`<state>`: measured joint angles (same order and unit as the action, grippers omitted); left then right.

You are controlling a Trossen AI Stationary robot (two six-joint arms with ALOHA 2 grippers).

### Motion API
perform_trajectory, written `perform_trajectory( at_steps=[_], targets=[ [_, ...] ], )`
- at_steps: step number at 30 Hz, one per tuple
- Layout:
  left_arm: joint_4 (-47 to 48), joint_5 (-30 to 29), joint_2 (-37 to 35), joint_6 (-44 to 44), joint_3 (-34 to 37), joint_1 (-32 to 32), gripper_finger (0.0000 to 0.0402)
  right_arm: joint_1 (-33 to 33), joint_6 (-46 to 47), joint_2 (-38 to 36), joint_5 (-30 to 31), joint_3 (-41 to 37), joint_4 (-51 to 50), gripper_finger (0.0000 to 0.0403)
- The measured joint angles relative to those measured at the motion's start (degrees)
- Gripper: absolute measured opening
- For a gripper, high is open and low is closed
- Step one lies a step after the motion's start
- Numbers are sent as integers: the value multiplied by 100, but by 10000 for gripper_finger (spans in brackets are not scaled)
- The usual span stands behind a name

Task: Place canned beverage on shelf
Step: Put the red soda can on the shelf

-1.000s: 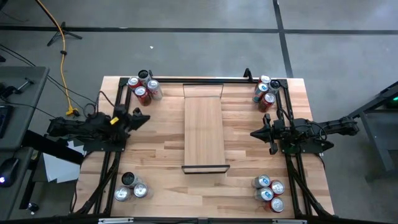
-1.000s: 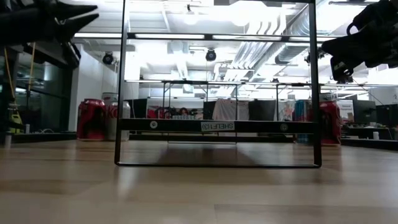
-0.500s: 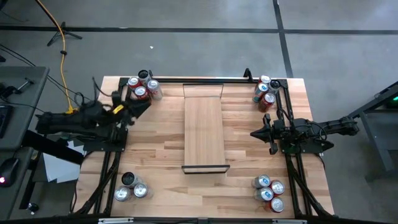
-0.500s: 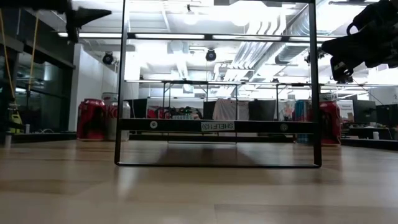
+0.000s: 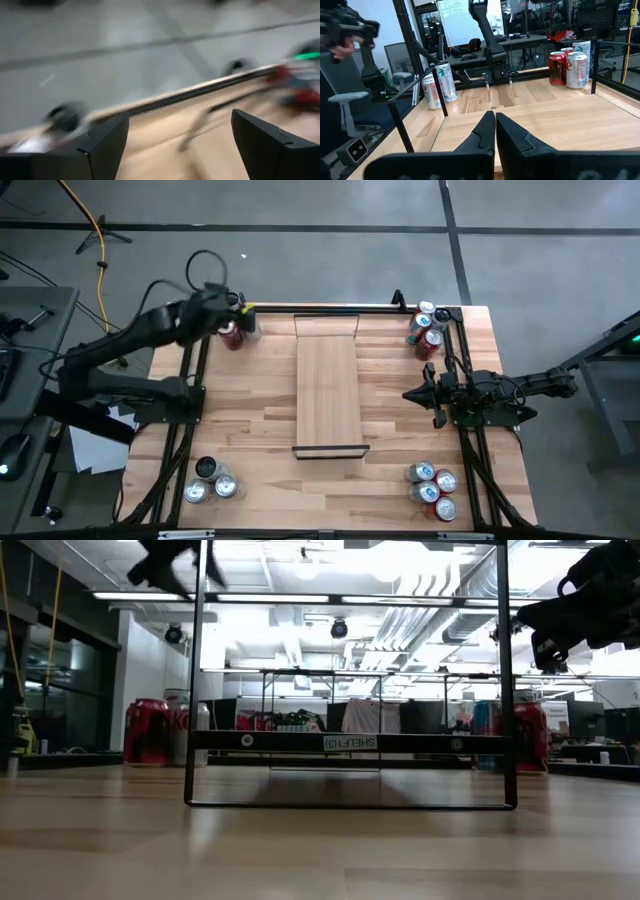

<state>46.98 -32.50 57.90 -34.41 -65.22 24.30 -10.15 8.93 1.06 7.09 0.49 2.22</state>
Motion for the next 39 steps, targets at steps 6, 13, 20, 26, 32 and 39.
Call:
perform_trajectory(
  at_steps=[6,13,20,26,32,39],
  targets=[
    [1747,523,727,-1050,-106,1056,305,-1,0,0,0,0,-2,0],
    [1956,446,1072,-1283,-49,1360,305,0,0,0,-2,0,-2,0],
    [1662,383,908,-1665,885,1363,305,-2,0,0,0,-1,0,0],
    [475,643,578,-1384,1528,1555,305,-1,0,0,-1,-1,-1,0],
    [149,846,655,-1196,1905,2000,305,0,0,0,0,0,0,0],
    [-434,981,665,-878,2136,2210,305,0,0,0,0,0,0,0]
  ],
)
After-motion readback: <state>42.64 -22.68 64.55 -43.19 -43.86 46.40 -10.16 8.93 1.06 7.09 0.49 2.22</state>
